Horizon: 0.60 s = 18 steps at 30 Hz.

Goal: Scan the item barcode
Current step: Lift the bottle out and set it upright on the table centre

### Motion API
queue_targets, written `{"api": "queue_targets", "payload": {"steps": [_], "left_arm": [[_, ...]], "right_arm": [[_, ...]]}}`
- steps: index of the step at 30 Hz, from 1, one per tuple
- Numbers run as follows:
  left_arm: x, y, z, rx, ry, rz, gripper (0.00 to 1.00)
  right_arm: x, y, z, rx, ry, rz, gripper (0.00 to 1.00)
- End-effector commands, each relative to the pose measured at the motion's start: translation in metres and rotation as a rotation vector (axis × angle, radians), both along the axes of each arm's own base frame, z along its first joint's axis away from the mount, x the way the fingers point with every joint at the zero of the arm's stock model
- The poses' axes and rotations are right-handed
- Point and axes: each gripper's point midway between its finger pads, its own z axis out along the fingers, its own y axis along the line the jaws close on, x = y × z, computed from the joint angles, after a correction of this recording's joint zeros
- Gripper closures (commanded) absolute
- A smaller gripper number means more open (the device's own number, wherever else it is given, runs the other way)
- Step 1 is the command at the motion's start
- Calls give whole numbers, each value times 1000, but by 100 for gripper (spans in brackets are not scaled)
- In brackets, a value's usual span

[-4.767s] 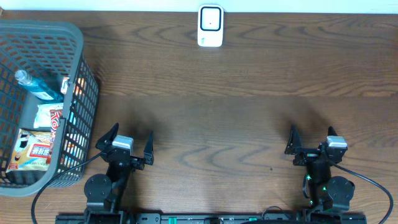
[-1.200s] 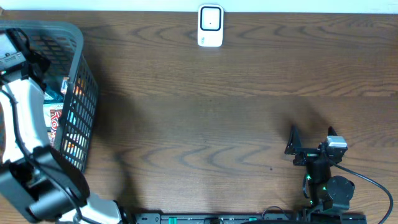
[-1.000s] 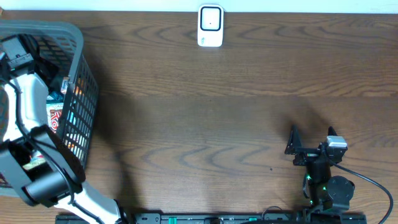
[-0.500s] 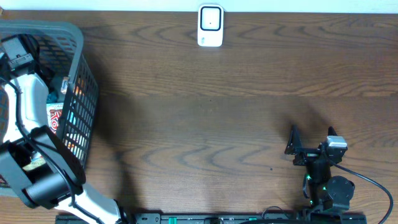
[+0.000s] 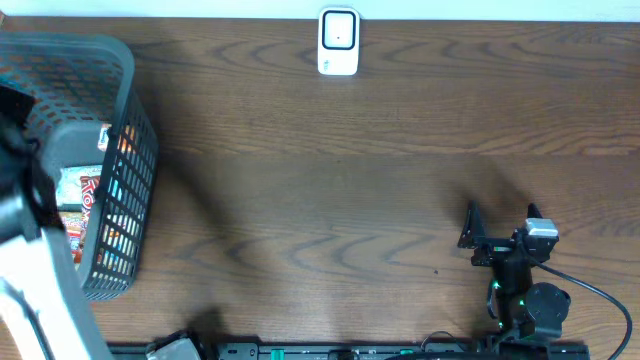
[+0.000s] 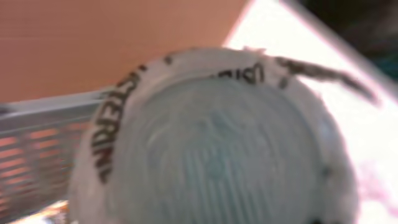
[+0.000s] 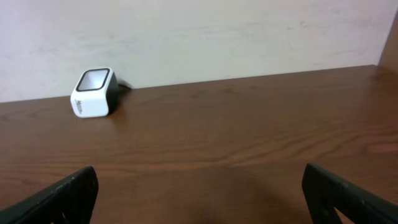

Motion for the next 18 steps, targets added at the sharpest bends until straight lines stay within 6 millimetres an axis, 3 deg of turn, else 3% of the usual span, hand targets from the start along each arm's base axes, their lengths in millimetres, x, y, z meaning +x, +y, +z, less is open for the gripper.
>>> {"api": "queue_targets", "payload": {"steps": [1, 3, 4, 7, 10, 13, 18], "left_arm": [[-3, -108, 62, -92, -238, -471, 76], [-10, -155, 69, -138, -261, -646, 76], [-12, -168, 69, -149, -258, -692, 76], [-18, -222, 48, -229, -166, -860, 76], [-18, -279, 3, -288, 23, -1043, 76], [-10, -324, -39, -324, 167, -1155, 76], [14, -363, -108, -249, 399, -1145, 76]], "right_arm": [[0, 0, 0, -10, 0, 2, 1], [0, 0, 0, -10, 0, 2, 1], [0, 0, 0, -10, 0, 2, 1], [0, 0, 0, -10, 0, 2, 1], [0, 0, 0, -10, 0, 2, 1], [0, 0, 0, -10, 0, 2, 1], [0, 0, 0, -10, 0, 2, 1]]}}
